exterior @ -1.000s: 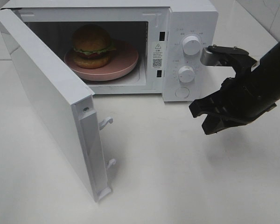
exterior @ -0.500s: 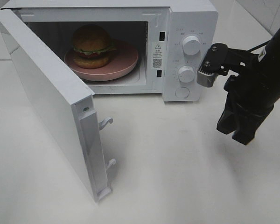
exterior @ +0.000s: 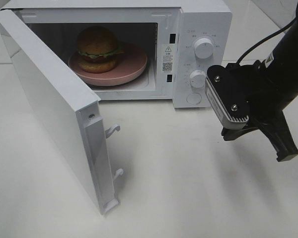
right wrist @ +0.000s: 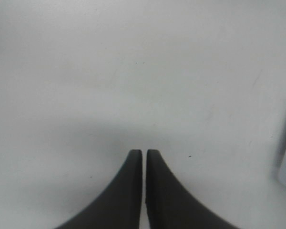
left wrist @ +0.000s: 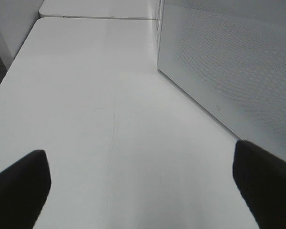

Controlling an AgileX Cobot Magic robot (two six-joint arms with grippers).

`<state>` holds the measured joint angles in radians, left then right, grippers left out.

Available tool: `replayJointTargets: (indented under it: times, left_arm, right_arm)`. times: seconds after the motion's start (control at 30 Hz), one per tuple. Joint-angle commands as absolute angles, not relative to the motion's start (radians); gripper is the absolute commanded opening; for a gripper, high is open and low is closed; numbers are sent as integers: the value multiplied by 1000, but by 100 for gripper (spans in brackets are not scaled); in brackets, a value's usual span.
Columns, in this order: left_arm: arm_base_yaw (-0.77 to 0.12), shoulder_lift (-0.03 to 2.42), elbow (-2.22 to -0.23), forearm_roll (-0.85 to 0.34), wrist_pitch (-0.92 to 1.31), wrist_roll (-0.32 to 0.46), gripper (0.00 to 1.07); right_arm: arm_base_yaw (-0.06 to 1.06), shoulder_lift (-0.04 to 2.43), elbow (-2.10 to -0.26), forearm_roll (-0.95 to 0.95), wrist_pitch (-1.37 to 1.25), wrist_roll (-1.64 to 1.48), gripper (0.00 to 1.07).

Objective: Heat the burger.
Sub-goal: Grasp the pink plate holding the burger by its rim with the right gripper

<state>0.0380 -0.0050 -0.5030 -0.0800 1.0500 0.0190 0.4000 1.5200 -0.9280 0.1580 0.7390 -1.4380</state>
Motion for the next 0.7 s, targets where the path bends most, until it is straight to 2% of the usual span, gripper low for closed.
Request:
replayJointTargets:
  times: [0.03, 0.13, 0.2, 0.23, 0.27, 0.3, 0.33, 0.37, 0.4, 0.43, 0.47, 0.5, 0.53, 0.57, 0.63, 0.7]
  left_arm:
    - [41, -24, -500, -76, 1038, 19, 95]
    - [41, -24, -500, -76, 1038, 19, 95]
    - [41, -24, -500, -76, 1038, 19, 95]
    - [41, -24, -500, -76, 1038, 19, 95]
    - [41, -24, -500, -76, 1038, 19, 95]
    - [41, -24, -500, -76, 1038, 19, 95]
    - [41, -24, -500, -76, 1038, 19, 95]
    - [41, -24, -500, -76, 1038, 19, 95]
    - [41, -24, -500, -76, 1038, 19, 95]
    - [41, -24, -500, -76, 1038, 19, 95]
    - [41, -24, -500, -76, 1038, 19, 95]
    - [41, -24, -500, -76, 1038, 19, 95]
    - [41, -24, -500, -76, 1038, 19, 95]
    - [41, -24, -500, -76, 1038, 19, 95]
    - [41, -24, -500, -76, 1038, 19, 95]
    - [41, -24, -500, -76, 1038, 19, 95]
  right_arm:
    - [426, 1514, -934, 128, 696, -1495, 7]
    - [445, 1514, -934, 89, 661, -1499, 10]
    - [468, 1514, -934, 52, 606, -1499, 17]
    - [468, 1514, -934, 52, 606, -1499, 17]
    - [482, 1514, -934, 48, 553, -1499, 24]
    - [482, 1514, -934, 48, 553, -1499, 24]
    - [488, 1514, -934, 44, 501, -1499, 34]
    - [494, 1514, -934, 43, 483, -1499, 40]
    - [494, 1514, -934, 43, 483, -1499, 40]
    - [498, 1514, -934, 35, 452, -1484, 54]
    - [498, 1514, -939, 33, 450, -1468, 59]
    - [498, 1514, -939, 33, 450, -1468, 59]
    - [510, 1525, -955, 30, 457, -1417, 72]
    - [510, 1525, -955, 30, 457, -1417, 72]
    - [519, 1541, -985, 21, 450, -1335, 88]
    - [519, 1556, -1010, 9, 446, -1317, 92]
